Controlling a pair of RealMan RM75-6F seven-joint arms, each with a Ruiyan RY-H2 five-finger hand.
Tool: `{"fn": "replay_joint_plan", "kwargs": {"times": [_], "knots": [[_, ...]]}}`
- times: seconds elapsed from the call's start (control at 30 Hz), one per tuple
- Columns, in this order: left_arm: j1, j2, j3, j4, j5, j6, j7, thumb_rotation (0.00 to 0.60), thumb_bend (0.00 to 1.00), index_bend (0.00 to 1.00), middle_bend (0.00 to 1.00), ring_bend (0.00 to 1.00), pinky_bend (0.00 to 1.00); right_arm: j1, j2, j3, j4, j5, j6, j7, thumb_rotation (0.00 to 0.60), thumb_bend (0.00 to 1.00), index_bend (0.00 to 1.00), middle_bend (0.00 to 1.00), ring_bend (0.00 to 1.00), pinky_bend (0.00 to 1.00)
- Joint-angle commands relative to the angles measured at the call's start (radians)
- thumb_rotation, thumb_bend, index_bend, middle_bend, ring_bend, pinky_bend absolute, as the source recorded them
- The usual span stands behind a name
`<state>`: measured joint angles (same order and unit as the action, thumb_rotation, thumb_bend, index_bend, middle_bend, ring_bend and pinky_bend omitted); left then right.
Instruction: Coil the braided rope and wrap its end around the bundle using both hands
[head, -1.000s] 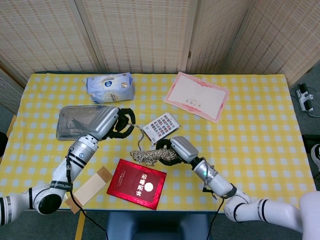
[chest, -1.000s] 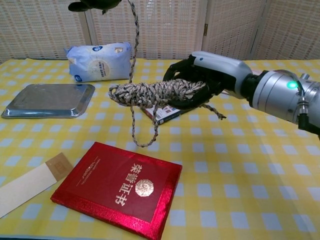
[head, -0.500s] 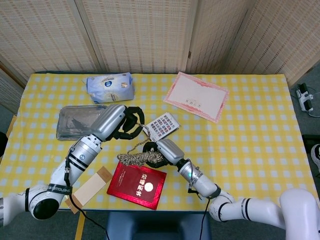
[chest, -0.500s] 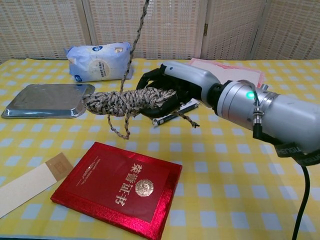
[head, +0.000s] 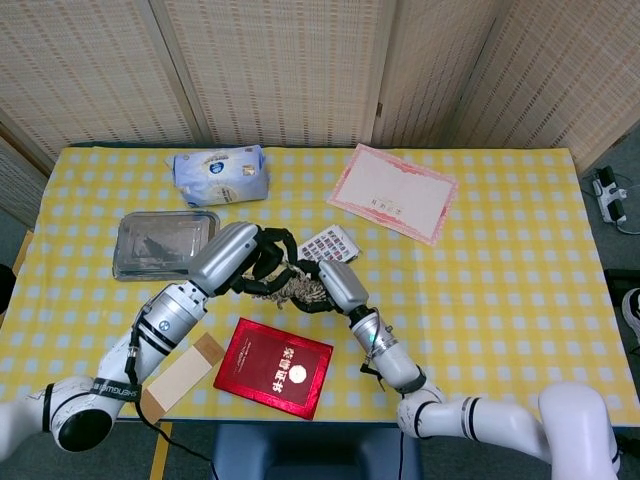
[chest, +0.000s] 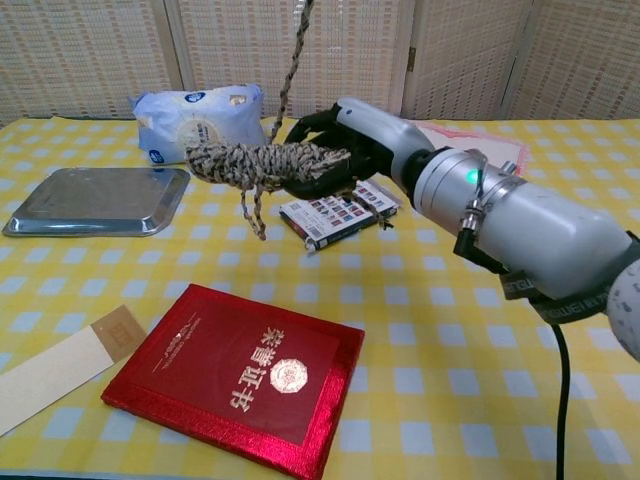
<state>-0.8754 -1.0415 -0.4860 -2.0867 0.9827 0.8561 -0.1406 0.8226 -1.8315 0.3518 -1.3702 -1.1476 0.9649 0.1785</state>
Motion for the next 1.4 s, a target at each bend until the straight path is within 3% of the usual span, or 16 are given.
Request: {"fn": "replay_joint_plan", "kwargs": {"times": [0.03, 0.37, 0.67, 0.97, 1.4], "knots": [[0.014, 0.014, 0.016, -0.022, 0.038, -0.018, -0.035, 0.600, 0.58, 0.68, 0.92, 0.81, 0.88, 0.007, -0.061, 0.058, 0.049, 0.029, 0.062, 0.003, 0.600, 0.70, 0.79, 0.62, 0.70, 0.69], [0.033, 0.037, 0.076, -0.031, 0.142, -0.089, -0.113, 0.600, 0.58, 0.68, 0.92, 0.81, 0.88, 0.030, -0.172, 0.159, 0.169, 0.013, 0.190, 0.091, 0.600, 0.71, 0.79, 0.62, 0.71, 0.69], [0.021, 0.006, 0.174, 0.066, 0.148, -0.143, -0.064, 0.600, 0.58, 0.69, 0.92, 0.81, 0.88, 0.004, -0.147, 0.200, 0.141, -0.014, 0.227, 0.217, 0.600, 0.71, 0.81, 0.62, 0.70, 0.69], [-0.028, -0.039, 0.290, 0.223, -0.001, -0.195, 0.093, 0.600, 0.58, 0.69, 0.92, 0.81, 0.88, -0.060, -0.058, 0.202, 0.018, -0.032, 0.228, 0.328, 0.600, 0.71, 0.81, 0.63, 0.70, 0.70], [-0.115, -0.168, 0.420, 0.428, -0.309, -0.182, 0.290, 0.600, 0.58, 0.69, 0.92, 0.81, 0.88, -0.157, 0.127, 0.174, -0.197, -0.025, 0.104, 0.525, 0.600, 0.70, 0.82, 0.63, 0.71, 0.70]]}}
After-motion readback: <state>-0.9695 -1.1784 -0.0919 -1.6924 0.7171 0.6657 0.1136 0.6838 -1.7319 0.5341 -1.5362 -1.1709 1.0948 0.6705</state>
